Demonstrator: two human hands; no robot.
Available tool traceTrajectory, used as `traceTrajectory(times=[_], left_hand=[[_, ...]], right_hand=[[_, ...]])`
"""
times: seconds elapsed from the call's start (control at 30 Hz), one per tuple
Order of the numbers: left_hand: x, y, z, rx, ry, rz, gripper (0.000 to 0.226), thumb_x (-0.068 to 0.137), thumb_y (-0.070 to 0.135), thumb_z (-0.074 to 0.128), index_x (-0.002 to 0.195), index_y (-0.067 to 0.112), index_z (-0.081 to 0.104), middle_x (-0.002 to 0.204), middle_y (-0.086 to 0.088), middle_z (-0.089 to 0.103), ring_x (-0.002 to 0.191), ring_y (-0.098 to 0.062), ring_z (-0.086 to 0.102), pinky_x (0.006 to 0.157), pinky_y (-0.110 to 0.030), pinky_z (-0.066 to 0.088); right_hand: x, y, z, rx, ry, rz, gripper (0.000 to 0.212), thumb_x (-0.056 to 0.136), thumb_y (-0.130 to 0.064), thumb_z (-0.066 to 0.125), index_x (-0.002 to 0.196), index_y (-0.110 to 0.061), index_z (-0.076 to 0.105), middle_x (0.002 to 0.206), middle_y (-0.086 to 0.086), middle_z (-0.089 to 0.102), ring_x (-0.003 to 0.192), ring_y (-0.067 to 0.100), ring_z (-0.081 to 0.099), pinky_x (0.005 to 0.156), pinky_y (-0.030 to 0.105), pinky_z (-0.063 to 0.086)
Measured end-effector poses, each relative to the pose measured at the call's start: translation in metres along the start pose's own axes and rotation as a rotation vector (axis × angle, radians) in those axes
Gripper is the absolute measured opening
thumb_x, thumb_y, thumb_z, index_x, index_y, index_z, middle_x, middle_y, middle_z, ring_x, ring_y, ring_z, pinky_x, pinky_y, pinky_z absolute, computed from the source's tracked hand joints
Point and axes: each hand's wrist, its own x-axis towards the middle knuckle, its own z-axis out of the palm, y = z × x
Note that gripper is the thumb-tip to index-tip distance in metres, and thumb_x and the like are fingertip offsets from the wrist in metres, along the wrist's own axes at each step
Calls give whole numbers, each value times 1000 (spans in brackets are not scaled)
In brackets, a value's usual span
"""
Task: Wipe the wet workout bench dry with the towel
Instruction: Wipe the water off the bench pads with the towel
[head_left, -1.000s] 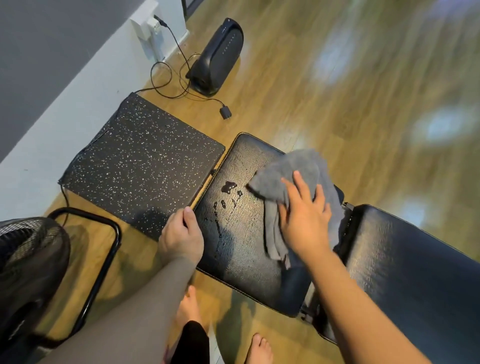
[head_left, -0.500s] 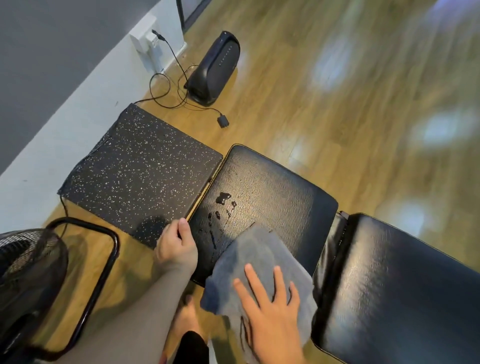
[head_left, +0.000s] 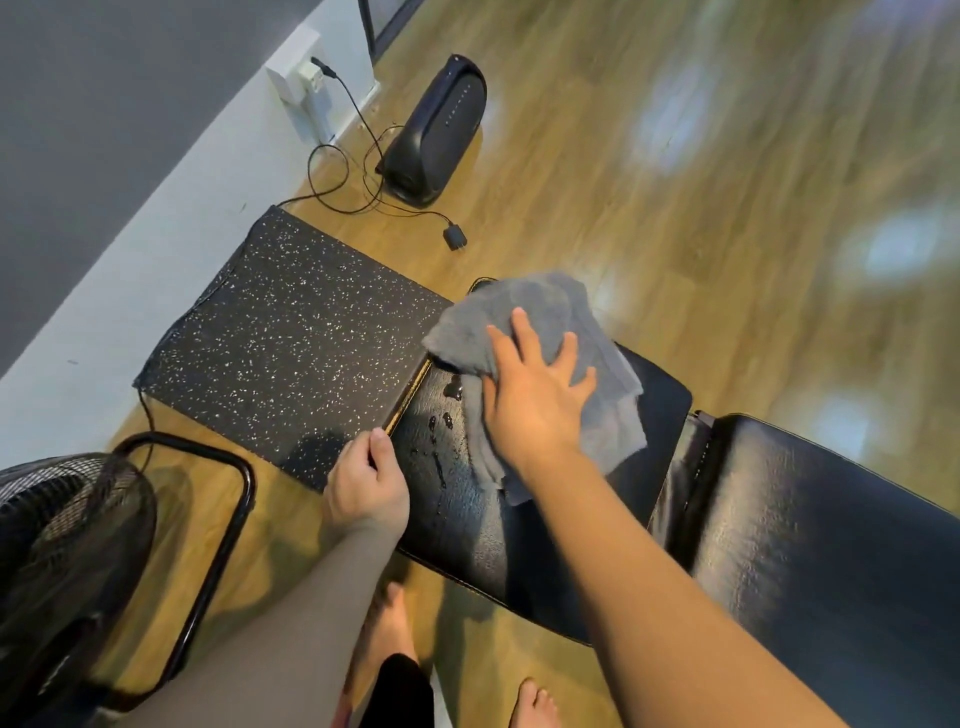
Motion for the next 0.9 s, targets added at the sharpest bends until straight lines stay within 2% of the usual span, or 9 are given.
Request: traceTrajectory(times=[0.13, 0.23, 0.3, 0.4, 0.5, 0.63, 0.77, 0.9], left_hand=[[2, -2, 2, 5, 8, 3, 42, 101, 40, 31, 97, 13, 62, 107, -15, 65, 101, -40, 57, 86, -45, 44], [2, -4, 3, 14, 6, -4, 47, 100, 45, 27, 107, 16, 63, 113, -14, 66, 105, -39, 57, 90, -46, 46], [0, -2, 1, 2, -3, 3, 46, 100, 45, 27, 106, 17, 63, 113, -12, 66, 105, -38, 57, 91, -46, 45], [-1, 1, 1, 0, 5, -17, 40, 101, 39, 32, 105, 16, 63, 112, -12, 65, 106, -37, 55, 87, -42, 41], [0, 0, 1, -15, 16, 0, 36, 101, 37, 35, 100, 15, 64, 107, -13, 66, 99, -37, 56, 79, -39, 38], [0, -1, 3, -14, 27, 4, 40, 101, 37, 34, 106, 13, 65, 111, -15, 66, 102, -38, 56, 82, -39, 39], [1, 1, 4, -27, 41, 15, 43, 101, 37, 32, 109, 11, 65, 115, -15, 65, 105, -39, 55, 86, -41, 40], [1, -2, 5, -104, 28, -56, 36, 102, 31, 36, 105, 11, 66, 115, -16, 65, 102, -39, 56, 86, -40, 41]], right_hand=[[-12, -36, 14, -61, -16, -229, 54, 98, -23, 48, 148, -35, 30, 165, -11, 7, 144, 53, -1, 107, 76, 6], [-21, -19, 18, -75, -30, -234, 56, 99, -18, 45, 148, -38, 27, 164, -15, 5, 147, 46, -2, 111, 71, 6], [-33, 16, 16, -49, 19, -157, 55, 99, -21, 48, 147, -41, 30, 163, -16, 9, 147, 44, 5, 111, 69, 12], [-60, 86, 8, -5, 92, 87, 59, 94, -20, 56, 144, -43, 34, 162, -18, 13, 145, 42, 17, 107, 67, 27], [-75, 118, -1, 149, 90, 232, 55, 96, -17, 53, 146, -35, 37, 162, -17, 14, 145, 42, 17, 107, 68, 26], [-57, 81, 4, 111, 150, 259, 57, 93, -20, 55, 146, -35, 39, 163, -14, 16, 143, 47, 15, 107, 70, 22], [-17, 0, 10, 7, 44, -36, 54, 98, -30, 49, 149, -37, 32, 164, -14, 9, 145, 49, 4, 108, 72, 10], [-1, -43, 19, -25, 35, -113, 55, 96, -21, 53, 146, -34, 35, 164, -12, 13, 144, 52, 6, 108, 74, 10]])
